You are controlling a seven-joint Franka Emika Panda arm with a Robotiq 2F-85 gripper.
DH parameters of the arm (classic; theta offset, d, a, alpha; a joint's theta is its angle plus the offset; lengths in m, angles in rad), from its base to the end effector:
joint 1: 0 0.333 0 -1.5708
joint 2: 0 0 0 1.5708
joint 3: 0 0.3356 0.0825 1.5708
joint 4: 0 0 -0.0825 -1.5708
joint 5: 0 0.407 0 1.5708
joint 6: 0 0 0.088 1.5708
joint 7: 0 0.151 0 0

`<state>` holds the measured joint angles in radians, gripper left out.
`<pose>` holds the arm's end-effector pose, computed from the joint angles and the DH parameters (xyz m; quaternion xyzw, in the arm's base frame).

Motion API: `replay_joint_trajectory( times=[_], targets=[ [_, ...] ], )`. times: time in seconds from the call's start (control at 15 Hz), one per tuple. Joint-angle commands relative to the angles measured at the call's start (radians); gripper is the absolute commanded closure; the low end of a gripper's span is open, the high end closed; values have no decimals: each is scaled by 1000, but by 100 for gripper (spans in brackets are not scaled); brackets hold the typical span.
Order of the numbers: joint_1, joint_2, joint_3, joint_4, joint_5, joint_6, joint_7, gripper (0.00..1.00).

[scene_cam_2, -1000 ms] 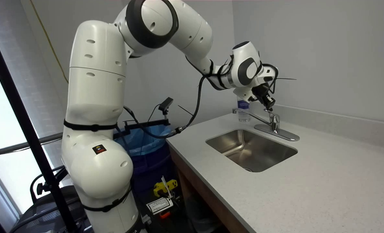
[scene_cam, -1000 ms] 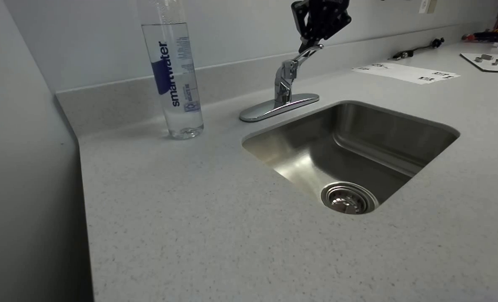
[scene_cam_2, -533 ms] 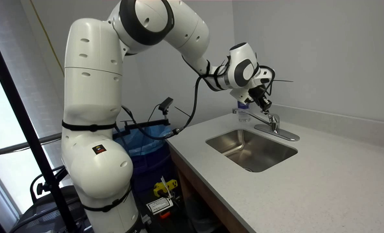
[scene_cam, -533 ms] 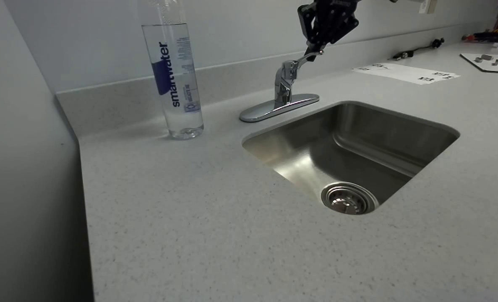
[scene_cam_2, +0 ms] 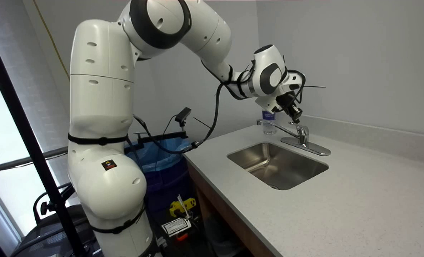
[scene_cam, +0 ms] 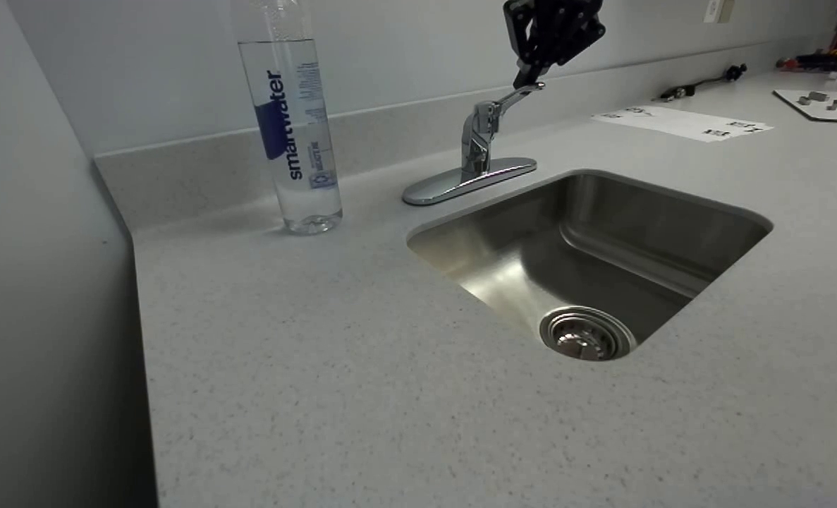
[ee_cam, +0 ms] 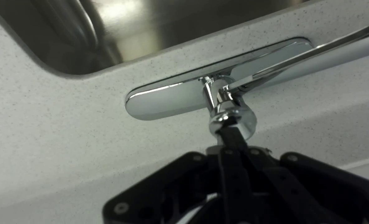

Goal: Move the faucet spout to the left and close the tap

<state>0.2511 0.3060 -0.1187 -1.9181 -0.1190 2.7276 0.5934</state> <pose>0.6958 0.0998 0.3577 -0.9523 0.1682 -0.2516 0.0385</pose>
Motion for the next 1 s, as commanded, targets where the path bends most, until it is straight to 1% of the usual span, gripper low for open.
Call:
replay_joint_trajectory(
  times=[0.0,0.2,0.4,0.6,0.8,0.87,0.93],
  targets=[
    [-6,-29,-13,-22,-43,86,26,100],
    [13,-35,-35,-25,-41,138,25,100],
    [4,-68,-16,-48,-12,137,-1,100],
    [-7,-128,4,-85,13,97,-30,100],
    [-17,-210,25,-149,52,58,-78,100],
    [-46,-240,54,-174,54,42,-93,100],
    [-53,-270,61,-197,61,25,-109,100]
  ],
)
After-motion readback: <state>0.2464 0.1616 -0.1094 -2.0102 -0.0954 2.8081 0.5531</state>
